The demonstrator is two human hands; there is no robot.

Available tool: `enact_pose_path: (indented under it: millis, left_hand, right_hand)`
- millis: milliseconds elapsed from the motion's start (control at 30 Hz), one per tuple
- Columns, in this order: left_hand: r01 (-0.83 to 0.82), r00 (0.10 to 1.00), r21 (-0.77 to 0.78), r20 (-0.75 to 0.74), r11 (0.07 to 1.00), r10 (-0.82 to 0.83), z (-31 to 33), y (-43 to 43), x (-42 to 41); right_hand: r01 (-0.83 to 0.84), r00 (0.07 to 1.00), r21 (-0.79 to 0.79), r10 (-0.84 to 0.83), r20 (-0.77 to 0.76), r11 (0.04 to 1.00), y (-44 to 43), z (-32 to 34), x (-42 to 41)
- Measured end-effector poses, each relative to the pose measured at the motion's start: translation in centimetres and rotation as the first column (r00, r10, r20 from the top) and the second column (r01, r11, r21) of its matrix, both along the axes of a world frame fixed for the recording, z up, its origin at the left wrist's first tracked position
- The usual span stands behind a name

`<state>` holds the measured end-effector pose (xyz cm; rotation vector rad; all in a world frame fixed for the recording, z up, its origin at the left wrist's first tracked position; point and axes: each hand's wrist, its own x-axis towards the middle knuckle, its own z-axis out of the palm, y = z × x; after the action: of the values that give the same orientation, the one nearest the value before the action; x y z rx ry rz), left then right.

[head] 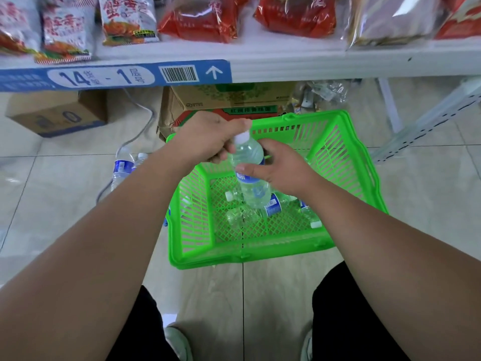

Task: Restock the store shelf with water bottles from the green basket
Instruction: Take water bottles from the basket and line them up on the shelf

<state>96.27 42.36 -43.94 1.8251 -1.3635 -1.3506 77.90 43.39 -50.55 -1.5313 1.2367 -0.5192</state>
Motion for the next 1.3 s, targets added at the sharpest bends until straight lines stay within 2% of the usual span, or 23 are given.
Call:
enact_pose_path:
  millis: [67, 133, 333, 400, 500, 633, 767, 867, 967, 1200, 1300]
  left_hand:
    - [-0.049, 0.993, -0.025, -0.113, 0.998, 0.046, -0.5, 0.4, 0.5]
    - [0.027, 0.998, -0.053, -0.047, 0.998, -0.030, -1.5, 1.3, 1.4]
    - [0.305, 0.950, 0.211, -0.001, 0.929, -0.312, -6.3, 4.3, 4.1]
    - [0.360, 0.928, 0.240, 0.003, 0.901, -0.372, -7.3, 4.8, 3.8]
    - [0.327, 0.943, 0.173, 0.011, 0.929, -0.333, -6.7, 5.3, 2.2]
    - [0.208, 0.959, 0.040, 0.190, 0.977, -0.212, -5.0, 6.0, -0.3]
    - [0.135, 0.981, 0.000, 0.142, 0.991, -0.133, -4.2, 6.6, -1.8]
    - [0.214, 0.971, -0.001, 0.106, 0.977, -0.212, -1.1, 7.2, -1.8]
    - [0.250, 0.959, -0.020, 0.143, 0.968, -0.245, 4.1, 7.5, -1.3]
    - [0.271, 0.950, -0.068, 0.178, 0.960, -0.256, 21.3, 6.5, 0.4]
    - [0.282, 0.948, -0.077, 0.178, 0.956, -0.265, 28.6, 6.6, 0.5]
  right_hand:
    - [0.060, 0.996, 0.038, -0.063, 0.063, 0.997, -0.3, 0.3, 0.1]
    - [0.084, 0.986, 0.118, -0.100, 0.131, 0.989, -0.5, 0.9, 0.0]
    - [0.138, 0.936, 0.283, -0.218, 0.275, 0.949, -1.3, 2.2, -0.1]
    - [0.119, 0.918, 0.324, -0.228, 0.324, 0.939, -1.5, 2.5, 0.0]
    - [0.133, 0.894, 0.368, -0.271, 0.357, 0.920, -1.9, 2.8, 0.3]
    - [0.269, 0.882, 0.326, -0.368, 0.295, 0.906, -2.0, 3.2, 0.5]
    - [0.347, 0.861, 0.253, -0.414, 0.295, 0.903, -1.5, 5.6, -0.1]
    - [0.326, 0.879, 0.183, -0.369, 0.304, 0.927, -0.5, 9.4, -0.6]
    - [0.297, 0.892, 0.156, -0.332, 0.307, 0.942, 0.5, 14.7, -0.7]
    - [0.300, 0.909, 0.069, -0.307, 0.280, 0.951, 0.7, 32.8, 0.7]
    - [0.312, 0.925, 0.026, -0.310, 0.220, 0.950, 1.0, 39.9, 0.8]
